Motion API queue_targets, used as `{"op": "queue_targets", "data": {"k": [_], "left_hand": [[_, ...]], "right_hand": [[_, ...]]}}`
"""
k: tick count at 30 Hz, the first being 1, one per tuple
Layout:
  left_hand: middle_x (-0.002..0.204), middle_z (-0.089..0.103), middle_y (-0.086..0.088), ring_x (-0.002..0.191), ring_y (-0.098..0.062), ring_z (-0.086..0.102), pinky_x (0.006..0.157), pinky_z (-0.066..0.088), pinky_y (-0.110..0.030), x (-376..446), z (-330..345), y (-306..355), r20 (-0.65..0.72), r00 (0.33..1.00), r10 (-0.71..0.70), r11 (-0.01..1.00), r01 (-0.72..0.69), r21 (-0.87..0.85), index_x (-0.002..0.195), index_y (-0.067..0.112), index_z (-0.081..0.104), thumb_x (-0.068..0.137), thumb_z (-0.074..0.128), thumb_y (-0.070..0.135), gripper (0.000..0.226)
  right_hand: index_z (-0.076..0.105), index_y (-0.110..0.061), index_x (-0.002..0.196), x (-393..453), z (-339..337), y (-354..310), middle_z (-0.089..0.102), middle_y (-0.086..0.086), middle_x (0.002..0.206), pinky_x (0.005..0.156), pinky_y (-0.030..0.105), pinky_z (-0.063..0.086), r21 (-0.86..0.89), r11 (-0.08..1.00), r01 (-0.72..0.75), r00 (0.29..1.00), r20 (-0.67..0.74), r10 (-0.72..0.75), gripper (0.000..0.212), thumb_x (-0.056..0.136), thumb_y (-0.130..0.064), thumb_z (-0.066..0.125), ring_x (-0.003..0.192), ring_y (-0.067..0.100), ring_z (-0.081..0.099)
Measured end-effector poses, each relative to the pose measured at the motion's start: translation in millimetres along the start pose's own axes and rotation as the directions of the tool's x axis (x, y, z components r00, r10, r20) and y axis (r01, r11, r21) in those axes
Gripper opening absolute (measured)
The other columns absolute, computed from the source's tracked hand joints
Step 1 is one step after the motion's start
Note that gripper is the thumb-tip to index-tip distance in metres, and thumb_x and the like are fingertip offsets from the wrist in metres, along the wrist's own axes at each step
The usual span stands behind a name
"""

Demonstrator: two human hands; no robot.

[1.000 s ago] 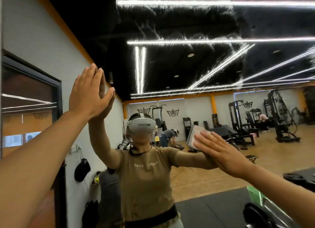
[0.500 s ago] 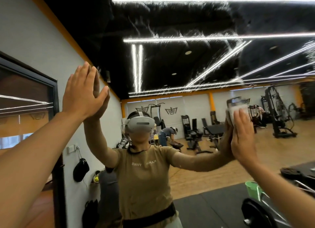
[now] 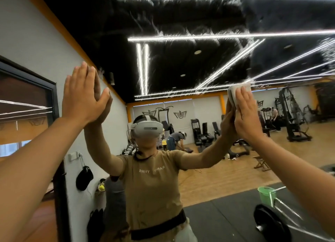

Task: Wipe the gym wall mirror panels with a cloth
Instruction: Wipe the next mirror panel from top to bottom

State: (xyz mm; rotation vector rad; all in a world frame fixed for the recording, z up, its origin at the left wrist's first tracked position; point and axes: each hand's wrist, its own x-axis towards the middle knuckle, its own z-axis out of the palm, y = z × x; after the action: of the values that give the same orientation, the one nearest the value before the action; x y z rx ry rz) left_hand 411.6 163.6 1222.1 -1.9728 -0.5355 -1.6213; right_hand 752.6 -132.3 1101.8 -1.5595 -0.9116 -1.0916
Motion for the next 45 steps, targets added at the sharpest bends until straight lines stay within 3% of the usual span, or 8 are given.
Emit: {"op": "queue_targets", "data": {"k": [8,18,22,30,36,40,43,45], "left_hand": [[0.164,0.014,-0.015,0.152,-0.032,0.008,0.123,0.008,-0.048,0,-3,2,0.011,1.000,0.001,1.000,-0.001,-0.013,0.156,0.007,0.020,0.095,0.028,0.053,0.077],[0.165,0.012,-0.014,0.152,-0.031,0.007,0.123,0.006,-0.047,-1,-2,2,0.004,1.000,-0.003,1.000,0.003,-0.012,0.156,0.008,0.019,0.095,0.028,0.053,0.076],[0.165,0.012,-0.014,0.152,-0.031,0.007,0.123,0.005,-0.045,-1,-2,3,0.002,1.000,-0.008,1.000,0.008,-0.019,0.156,0.009,0.019,0.096,0.028,0.053,0.075],[0.165,0.011,-0.013,0.153,-0.031,0.006,0.123,0.006,-0.046,-1,-5,2,0.018,1.000,-0.007,1.000,0.008,-0.018,0.156,0.010,0.018,0.096,0.029,0.054,0.076],[0.165,0.010,-0.012,0.153,-0.029,0.005,0.123,0.005,-0.045,-1,-4,0,0.029,1.000,-0.011,1.000,0.011,-0.020,0.157,0.011,0.017,0.097,0.029,0.055,0.076],[0.166,0.009,-0.011,0.153,-0.028,0.004,0.124,0.005,-0.044,-1,-5,-1,0.047,0.999,-0.012,1.000,0.013,-0.023,0.157,0.012,0.016,0.097,0.029,0.055,0.075],[0.166,0.008,-0.009,0.153,-0.027,0.003,0.124,0.004,-0.044,-1,-7,-3,0.065,0.998,-0.019,1.000,0.020,-0.015,0.158,0.013,0.015,0.096,0.028,0.057,0.077],[0.166,0.007,-0.009,0.153,-0.027,0.002,0.124,0.004,-0.043,0,-9,-1,0.078,0.997,-0.024,0.999,0.026,-0.022,0.158,0.014,0.015,0.095,0.028,0.057,0.077]], "right_hand": [[0.016,-0.030,0.158,-231,28,40,0.013,-0.002,0.166,0.124,0.039,0.003,-0.004,0.978,0.208,0.959,0.200,-0.203,0.054,0.106,-0.027,0.027,0.151,0.029,0.014],[0.022,-0.019,0.157,-36,27,-37,0.011,0.001,0.166,0.123,0.032,-0.006,-0.013,0.976,0.219,0.974,0.070,-0.217,0.058,0.100,-0.015,0.032,0.153,0.017,0.000],[0.021,-0.019,0.157,-91,51,-52,0.009,0.003,0.166,0.124,0.040,-0.003,-0.030,0.956,0.292,0.953,0.100,-0.288,0.060,0.098,-0.014,0.029,0.153,0.023,0.001],[0.024,-0.022,0.157,-191,63,-38,0.018,-0.001,0.165,0.123,0.042,0.009,0.008,0.608,0.794,0.540,0.449,-0.712,0.058,0.100,-0.020,0.034,0.151,0.023,0.017],[0.025,-0.017,0.156,-55,59,-95,0.014,0.004,0.165,0.124,0.041,0.001,-0.013,0.926,0.378,0.919,0.123,-0.373,0.059,0.099,-0.014,0.036,0.153,0.020,0.003],[0.020,-0.019,0.157,-62,73,-116,0.008,0.003,0.166,0.124,0.041,-0.003,0.013,0.954,0.298,0.953,0.042,-0.299,0.064,0.098,-0.005,0.038,0.153,0.022,-0.001],[0.025,-0.016,0.156,-130,89,-116,0.013,0.006,0.165,0.124,0.047,0.001,0.008,0.838,0.546,0.825,0.173,-0.539,0.072,0.089,0.001,0.044,0.153,0.027,0.005],[0.022,-0.020,0.157,-173,94,-106,0.014,0.003,0.165,0.124,0.045,0.000,-0.028,0.575,0.818,0.544,0.361,-0.757,0.076,0.086,-0.012,0.049,0.153,0.026,0.008]]}}
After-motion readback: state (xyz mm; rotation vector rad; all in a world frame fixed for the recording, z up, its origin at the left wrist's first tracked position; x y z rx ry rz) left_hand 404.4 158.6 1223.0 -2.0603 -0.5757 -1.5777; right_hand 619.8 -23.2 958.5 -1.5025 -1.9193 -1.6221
